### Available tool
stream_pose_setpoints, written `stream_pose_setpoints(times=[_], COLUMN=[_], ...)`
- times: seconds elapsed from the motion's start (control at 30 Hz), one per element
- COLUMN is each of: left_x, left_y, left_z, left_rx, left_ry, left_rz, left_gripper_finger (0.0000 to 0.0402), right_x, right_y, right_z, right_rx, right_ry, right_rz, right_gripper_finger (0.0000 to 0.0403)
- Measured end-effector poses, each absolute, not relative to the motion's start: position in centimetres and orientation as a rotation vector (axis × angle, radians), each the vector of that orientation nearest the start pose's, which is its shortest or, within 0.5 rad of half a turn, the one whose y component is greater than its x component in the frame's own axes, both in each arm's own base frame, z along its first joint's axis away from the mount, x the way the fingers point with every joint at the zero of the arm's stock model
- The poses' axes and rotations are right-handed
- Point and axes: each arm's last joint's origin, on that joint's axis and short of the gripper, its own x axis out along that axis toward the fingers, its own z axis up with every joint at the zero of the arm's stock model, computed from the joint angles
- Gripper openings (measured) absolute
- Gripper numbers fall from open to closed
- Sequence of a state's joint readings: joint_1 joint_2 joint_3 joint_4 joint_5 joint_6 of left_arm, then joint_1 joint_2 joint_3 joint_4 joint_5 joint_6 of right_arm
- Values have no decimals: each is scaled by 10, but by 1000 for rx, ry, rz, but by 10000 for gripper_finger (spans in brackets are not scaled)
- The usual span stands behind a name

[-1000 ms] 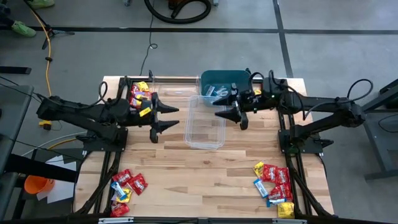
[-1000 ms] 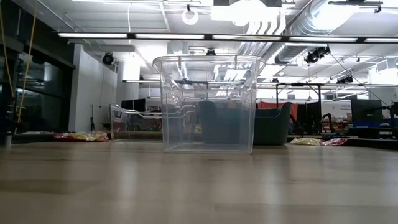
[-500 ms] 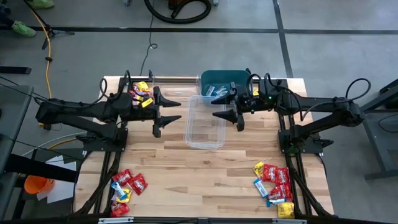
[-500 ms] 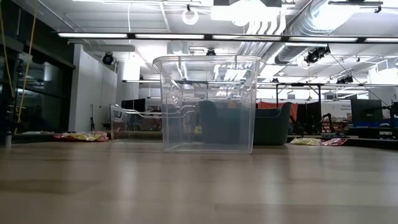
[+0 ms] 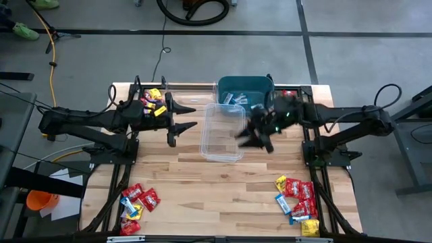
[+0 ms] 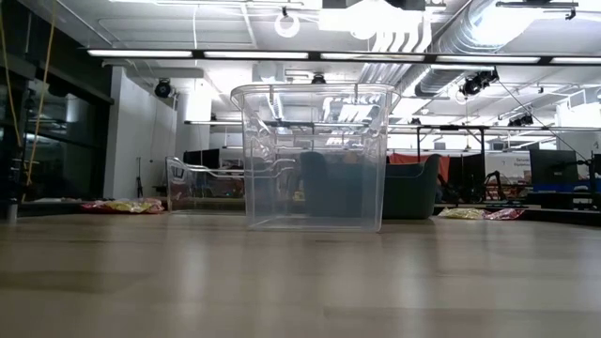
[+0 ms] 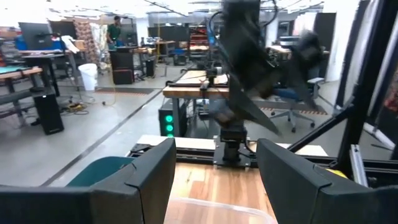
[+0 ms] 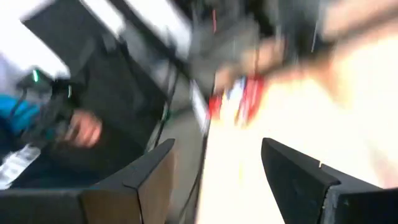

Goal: Sort candy
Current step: Put the white chocolate into the blue bin

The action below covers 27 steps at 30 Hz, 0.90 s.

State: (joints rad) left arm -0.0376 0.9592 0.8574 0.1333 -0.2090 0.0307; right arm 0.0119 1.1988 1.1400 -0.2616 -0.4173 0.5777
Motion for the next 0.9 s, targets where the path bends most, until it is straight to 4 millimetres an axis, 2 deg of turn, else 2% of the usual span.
stream_pose_setpoints(times=[0.17,0.37,0.47,0.67,0.77,0.9], left_x=[214,213,213,213,213,213], left_y=[0,2,3,6,6,6], left_z=[357,357,357,357,357,357], left_rx=[61,100,109,82,84,83], left_ry=[-23,-14,-12,-16,-16,-15], left_rz=[241,317,323,335,334,333], left_gripper_finger=[211,211,211,211,211,211], right_x=[238,210,203,199,201,209], right_y=[63,120,149,193,200,202], right_z=[331,295,275,211,185,164], right_rx=[808,988,1051,1037,1004,978], right_ry=[909,1309,1428,1627,1662,1666], right_rz=[254,-23,-169,-436,-542,-635], right_gripper_finger=[231,231,231,231,231,231])
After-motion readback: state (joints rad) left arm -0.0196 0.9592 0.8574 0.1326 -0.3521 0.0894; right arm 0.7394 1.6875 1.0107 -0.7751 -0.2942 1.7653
